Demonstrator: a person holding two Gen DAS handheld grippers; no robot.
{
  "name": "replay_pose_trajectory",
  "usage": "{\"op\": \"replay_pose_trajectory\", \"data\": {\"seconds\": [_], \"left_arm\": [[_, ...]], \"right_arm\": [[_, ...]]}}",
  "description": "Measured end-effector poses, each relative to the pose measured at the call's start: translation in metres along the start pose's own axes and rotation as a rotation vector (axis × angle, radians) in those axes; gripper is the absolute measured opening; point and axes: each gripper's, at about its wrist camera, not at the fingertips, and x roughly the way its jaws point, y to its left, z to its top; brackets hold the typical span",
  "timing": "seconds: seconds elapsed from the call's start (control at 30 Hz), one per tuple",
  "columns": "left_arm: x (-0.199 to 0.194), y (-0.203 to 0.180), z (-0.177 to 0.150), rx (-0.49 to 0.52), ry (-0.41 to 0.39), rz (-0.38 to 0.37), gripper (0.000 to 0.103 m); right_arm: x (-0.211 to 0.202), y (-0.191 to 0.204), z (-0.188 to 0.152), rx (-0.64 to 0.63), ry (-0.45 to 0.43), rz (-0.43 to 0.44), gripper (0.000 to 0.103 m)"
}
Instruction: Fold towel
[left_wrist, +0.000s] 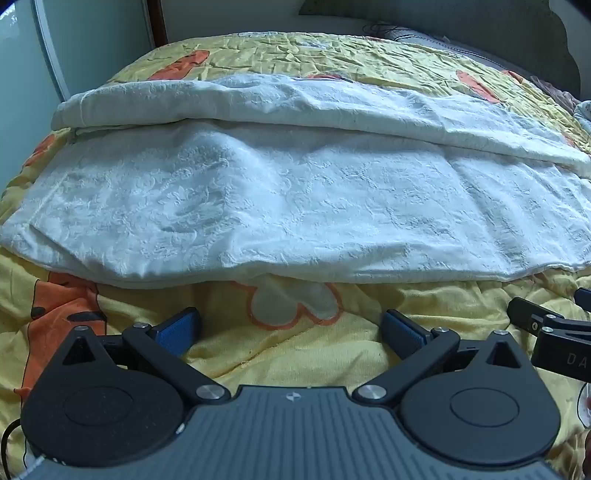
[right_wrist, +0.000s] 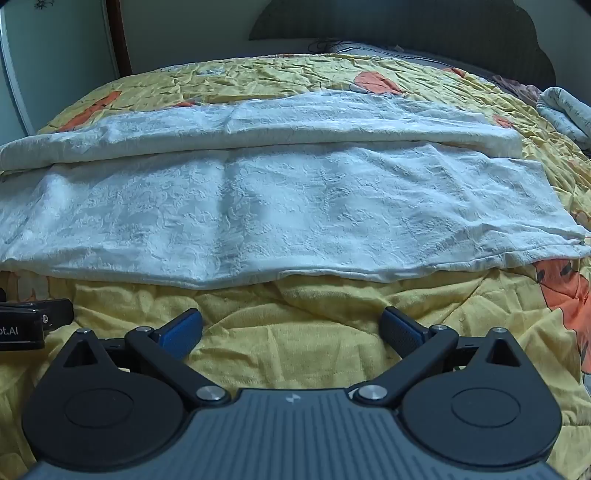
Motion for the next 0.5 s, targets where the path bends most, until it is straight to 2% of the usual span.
{"op": "replay_pose_trajectory", "data": {"seconds": [0.5], "left_arm": [[-0.0001, -0.0002, -0.0001, -0.002, -0.001, 0.002, 0.103]], "right_arm": [[-0.0002, 0.0002, 0.0004, 0.002, -0.002, -0.001, 0.103]]}}
